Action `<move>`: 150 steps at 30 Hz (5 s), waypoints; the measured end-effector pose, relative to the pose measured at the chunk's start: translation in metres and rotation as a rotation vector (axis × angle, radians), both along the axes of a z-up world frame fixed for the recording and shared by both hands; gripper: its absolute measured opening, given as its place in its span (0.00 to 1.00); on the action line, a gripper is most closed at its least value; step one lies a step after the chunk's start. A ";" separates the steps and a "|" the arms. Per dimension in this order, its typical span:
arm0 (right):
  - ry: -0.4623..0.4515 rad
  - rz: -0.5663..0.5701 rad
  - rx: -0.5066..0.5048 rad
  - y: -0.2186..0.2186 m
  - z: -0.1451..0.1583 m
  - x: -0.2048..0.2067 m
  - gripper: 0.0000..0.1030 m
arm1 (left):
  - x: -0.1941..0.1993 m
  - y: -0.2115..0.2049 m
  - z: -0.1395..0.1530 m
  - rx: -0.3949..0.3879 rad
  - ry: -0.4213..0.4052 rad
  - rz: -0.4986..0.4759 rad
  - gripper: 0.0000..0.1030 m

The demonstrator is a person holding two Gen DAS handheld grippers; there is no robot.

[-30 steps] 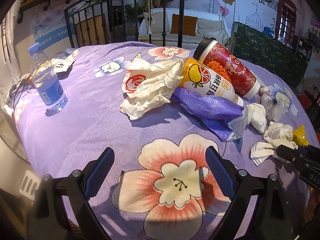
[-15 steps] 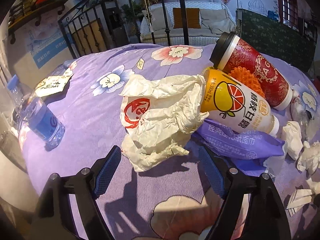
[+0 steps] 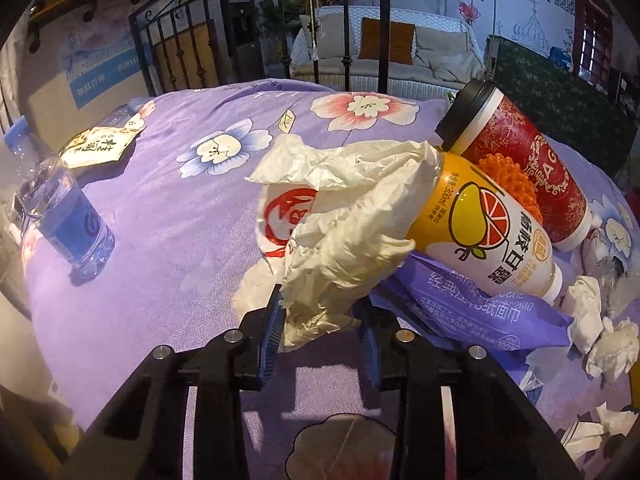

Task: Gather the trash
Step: 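Close the left tool on the crumpled white paper bag with red logo, then carry the paper bag into the black bin and open the left tool while the right tool carries the tissue, then lower the right tool into the black bin and release the tissue, then move both tools back over the remaining trash on the bed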

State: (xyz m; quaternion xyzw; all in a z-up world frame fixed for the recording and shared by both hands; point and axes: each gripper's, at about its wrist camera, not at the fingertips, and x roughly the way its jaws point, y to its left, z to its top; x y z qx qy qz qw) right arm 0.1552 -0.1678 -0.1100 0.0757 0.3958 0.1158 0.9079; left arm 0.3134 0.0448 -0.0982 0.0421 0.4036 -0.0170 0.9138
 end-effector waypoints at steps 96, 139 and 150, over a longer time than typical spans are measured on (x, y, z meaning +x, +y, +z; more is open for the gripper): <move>0.202 0.916 0.077 0.294 -0.026 -0.096 0.28 | -0.303 0.206 0.043 -0.214 -0.105 0.623 0.86; -0.132 0.571 0.101 0.202 0.038 -0.096 0.95 | -0.259 0.172 0.060 -0.220 -0.154 0.491 0.90; -0.251 0.300 0.060 0.109 0.047 -0.078 0.95 | -0.212 0.082 0.048 -0.239 -0.100 0.210 0.90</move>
